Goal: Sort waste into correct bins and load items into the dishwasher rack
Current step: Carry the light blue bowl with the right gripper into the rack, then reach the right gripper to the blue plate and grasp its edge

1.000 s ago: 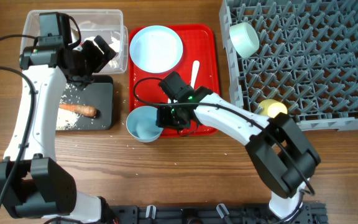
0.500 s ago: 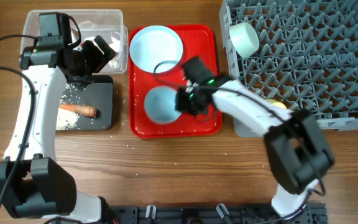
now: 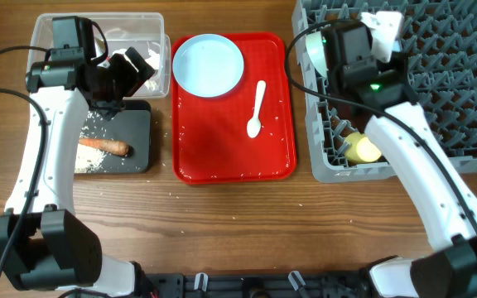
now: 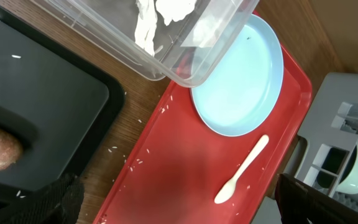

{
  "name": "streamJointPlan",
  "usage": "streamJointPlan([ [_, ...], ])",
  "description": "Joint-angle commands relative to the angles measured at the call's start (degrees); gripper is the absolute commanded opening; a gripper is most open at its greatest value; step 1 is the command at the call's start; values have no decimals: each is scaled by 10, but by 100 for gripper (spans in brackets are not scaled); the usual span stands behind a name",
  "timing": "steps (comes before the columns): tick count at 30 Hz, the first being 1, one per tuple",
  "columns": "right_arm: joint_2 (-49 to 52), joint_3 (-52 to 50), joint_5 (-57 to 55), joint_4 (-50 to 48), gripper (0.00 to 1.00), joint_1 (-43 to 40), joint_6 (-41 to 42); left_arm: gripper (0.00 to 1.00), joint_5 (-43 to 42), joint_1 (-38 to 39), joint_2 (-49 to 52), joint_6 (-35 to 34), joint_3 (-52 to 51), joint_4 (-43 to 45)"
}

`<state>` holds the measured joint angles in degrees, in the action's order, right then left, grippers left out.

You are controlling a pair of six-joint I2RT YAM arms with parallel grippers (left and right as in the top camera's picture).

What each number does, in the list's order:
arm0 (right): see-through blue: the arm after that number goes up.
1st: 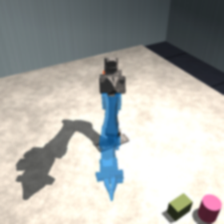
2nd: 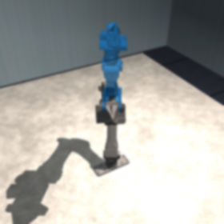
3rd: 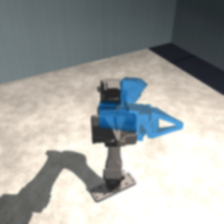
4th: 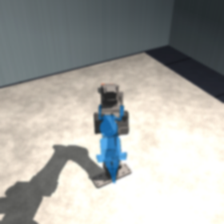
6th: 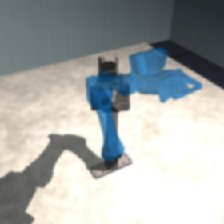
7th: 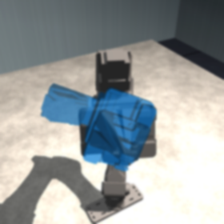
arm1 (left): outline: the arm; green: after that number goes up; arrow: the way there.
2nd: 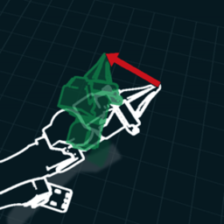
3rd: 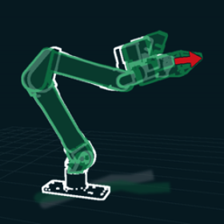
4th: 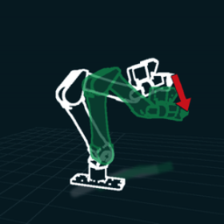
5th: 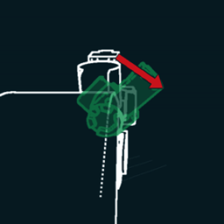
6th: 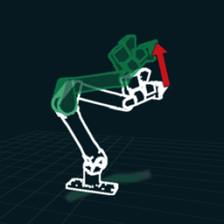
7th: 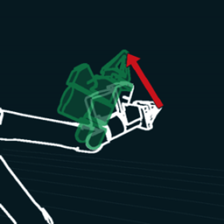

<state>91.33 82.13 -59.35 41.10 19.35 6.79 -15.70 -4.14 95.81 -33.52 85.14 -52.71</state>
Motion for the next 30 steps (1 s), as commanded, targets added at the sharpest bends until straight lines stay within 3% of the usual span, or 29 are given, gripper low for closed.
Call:
streamJointPlan([
  [1, 35, -1, -94, -36, 4, 1, -182, 100, 2, -2, -3, 2, 2, 1],
  [9, 109, -1, -94, -36, 4, 17, -308, 100, 2, -2, -3, 2, 2, 1],
  [19, 206, -1, -94, 49, 4, 43, -301, 100, 2, -2, -3, 2, 2, 1],
  [30, 208, -1, -126, 65, 4, 64, -277, 100, 2, -2, -3, 2, 2, 1],
])
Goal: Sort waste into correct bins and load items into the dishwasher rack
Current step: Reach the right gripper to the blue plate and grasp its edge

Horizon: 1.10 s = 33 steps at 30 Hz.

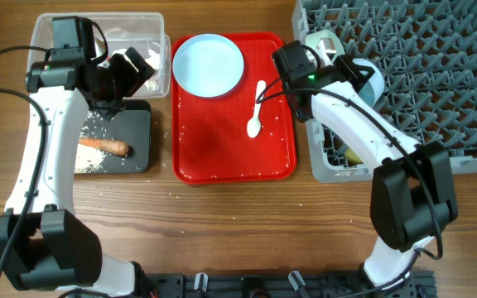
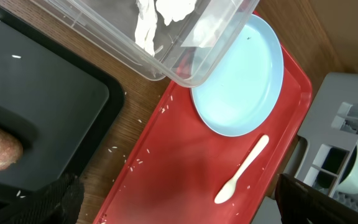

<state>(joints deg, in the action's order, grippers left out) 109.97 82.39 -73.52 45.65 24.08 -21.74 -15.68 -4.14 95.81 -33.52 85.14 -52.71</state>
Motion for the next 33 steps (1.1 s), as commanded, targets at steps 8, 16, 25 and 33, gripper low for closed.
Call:
streamJointPlan([
  [8, 21, -4, 127, 51, 100, 109, 8, 100, 2, -2, -3, 2, 2, 1],
  [16, -34, 68, 272, 50, 100, 92, 44, 100, 2, -2, -3, 2, 2, 1],
  [25, -127, 158, 845, -78, 100, 68, 230, 100, 2, -2, -3, 2, 2, 1],
  [33, 64, 147, 718, -249, 81, 68, 516, 100, 2, -2, -3, 2, 2, 1],
])
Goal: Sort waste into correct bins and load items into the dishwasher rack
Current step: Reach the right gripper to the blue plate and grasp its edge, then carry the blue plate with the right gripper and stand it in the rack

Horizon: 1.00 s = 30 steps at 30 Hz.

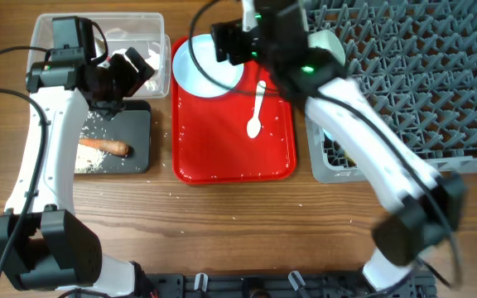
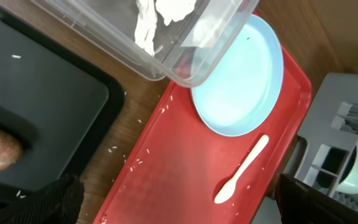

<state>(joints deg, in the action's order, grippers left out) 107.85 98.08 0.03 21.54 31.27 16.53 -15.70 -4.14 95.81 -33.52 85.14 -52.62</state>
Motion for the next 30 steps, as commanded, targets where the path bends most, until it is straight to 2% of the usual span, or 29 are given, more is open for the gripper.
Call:
streamJointPlan([
  [1, 108, -10, -18, -10, 79, -4, 152, 100, 2, -2, -3, 2, 2, 0],
  [6, 187, -10, -62, 2, 67, -4, 214, 100, 2, -2, -3, 2, 2, 0],
  [19, 265, -10, -82, -3, 41, -6, 257, 100, 2, -2, -3, 2, 2, 0],
  [21, 268, -10, -82, -1, 31, -6, 259, 100, 2, -2, -3, 2, 2, 0],
  [22, 269, -10, -82, 5, 23, -6, 266, 100, 2, -2, -3, 2, 2, 0],
  [23, 268, -10, -82, 13, 9, -6, 272, 100, 2, -2, -3, 2, 2, 0],
  [24, 265, -9, -79, 21, 4, -6, 273, 100, 2, -2, -3, 2, 2, 0],
  [30, 206, -9, -82, 78, 4, -19, 252, 100, 2, -2, -3, 2, 2, 0],
])
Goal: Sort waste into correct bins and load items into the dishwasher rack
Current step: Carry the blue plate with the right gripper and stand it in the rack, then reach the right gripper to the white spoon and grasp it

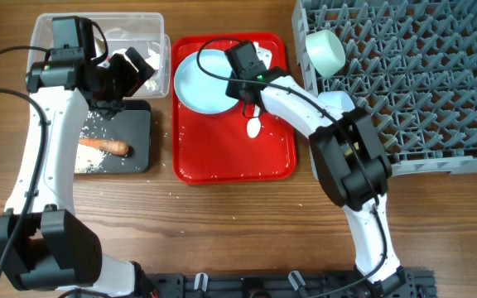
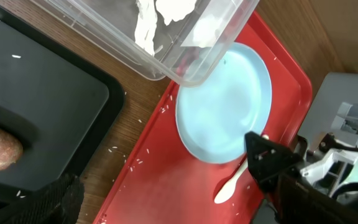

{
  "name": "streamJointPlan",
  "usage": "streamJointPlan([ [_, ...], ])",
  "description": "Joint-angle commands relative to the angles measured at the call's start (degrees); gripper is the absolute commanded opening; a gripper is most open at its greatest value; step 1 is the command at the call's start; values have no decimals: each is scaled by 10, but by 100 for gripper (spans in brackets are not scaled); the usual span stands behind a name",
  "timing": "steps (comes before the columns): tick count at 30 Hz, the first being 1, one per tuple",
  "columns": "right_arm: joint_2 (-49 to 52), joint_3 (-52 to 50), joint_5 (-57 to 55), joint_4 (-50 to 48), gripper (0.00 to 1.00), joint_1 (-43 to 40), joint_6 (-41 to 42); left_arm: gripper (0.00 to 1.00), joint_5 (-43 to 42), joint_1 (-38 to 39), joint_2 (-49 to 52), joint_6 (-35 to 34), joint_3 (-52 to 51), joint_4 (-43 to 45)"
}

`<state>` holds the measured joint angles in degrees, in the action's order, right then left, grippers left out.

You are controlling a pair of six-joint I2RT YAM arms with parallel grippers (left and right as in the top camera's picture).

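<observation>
A light blue plate (image 1: 205,83) (image 2: 219,106) lies at the far end of the red tray (image 1: 222,157). My right gripper (image 1: 243,69) (image 2: 265,160) is down at the plate's right rim; its jaws are not readable. A white spoon (image 1: 255,127) (image 2: 231,185) lies on the tray just in front of that gripper. A pale green cup (image 1: 325,51) sits in the grey dishwasher rack (image 1: 421,99). My left gripper (image 1: 137,69) (image 2: 179,214) hangs open and empty at the near right corner of the clear bin (image 1: 56,23).
The clear bin holds crumpled white tissue (image 2: 157,15). In front of it a black tray (image 1: 139,145) carries a carrot (image 1: 104,146) and scattered rice. Rice grains also dot the red tray and the wood beside it.
My right gripper was high over the plate's far edge; now it is low at the plate's right rim. The plate has shifted a little toward the front of the tray. The left arm is unchanged.
My right gripper was first over the rack's left end beside the green cup. Then it stood between rack and tray, the cup left in the rack. Then it was above the plate, and now it sits at the plate's rim. The left gripper stayed open throughout.
</observation>
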<state>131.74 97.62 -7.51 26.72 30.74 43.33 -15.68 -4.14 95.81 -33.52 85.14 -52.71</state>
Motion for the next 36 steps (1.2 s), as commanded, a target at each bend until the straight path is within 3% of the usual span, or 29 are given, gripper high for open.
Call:
streamJointPlan([
  [1, -52, -5, -6, 30, 4, -19, -37, 100, 2, -2, -3, 2, 2, 1],
  [6, -141, -5, -37, 36, 4, -41, -120, 100, 2, -2, -3, 2, 2, 1],
  [13, -315, -5, -351, 55, 4, -47, -214, 100, 2, -2, -3, 2, 2, 1],
  [16, -355, -5, -569, 49, 4, -51, -352, 100, 2, -2, -3, 2, 2, 1],
  [18, -360, -5, -651, 23, 4, -66, -469, 100, 2, -2, -3, 2, 2, 1],
  [21, -356, -5, -650, 7, 4, -113, -574, 100, 2, -2, -3, 2, 2, 1],
  [24, -345, -5, -550, 7, 4, -168, -642, 100, 2, -2, -3, 2, 2, 1],
  [27, -323, -5, -433, -2, 4, -220, -761, 100, 2, -2, -3, 2, 2, 1],
  [32, -270, -5, -358, -48, 4, -235, -916, 100, 2, -2, -3, 2, 2, 1],
  [36, -212, -5, -361, -97, 4, -238, -1004, 100, 2, -2, -3, 2, 2, 1],
])
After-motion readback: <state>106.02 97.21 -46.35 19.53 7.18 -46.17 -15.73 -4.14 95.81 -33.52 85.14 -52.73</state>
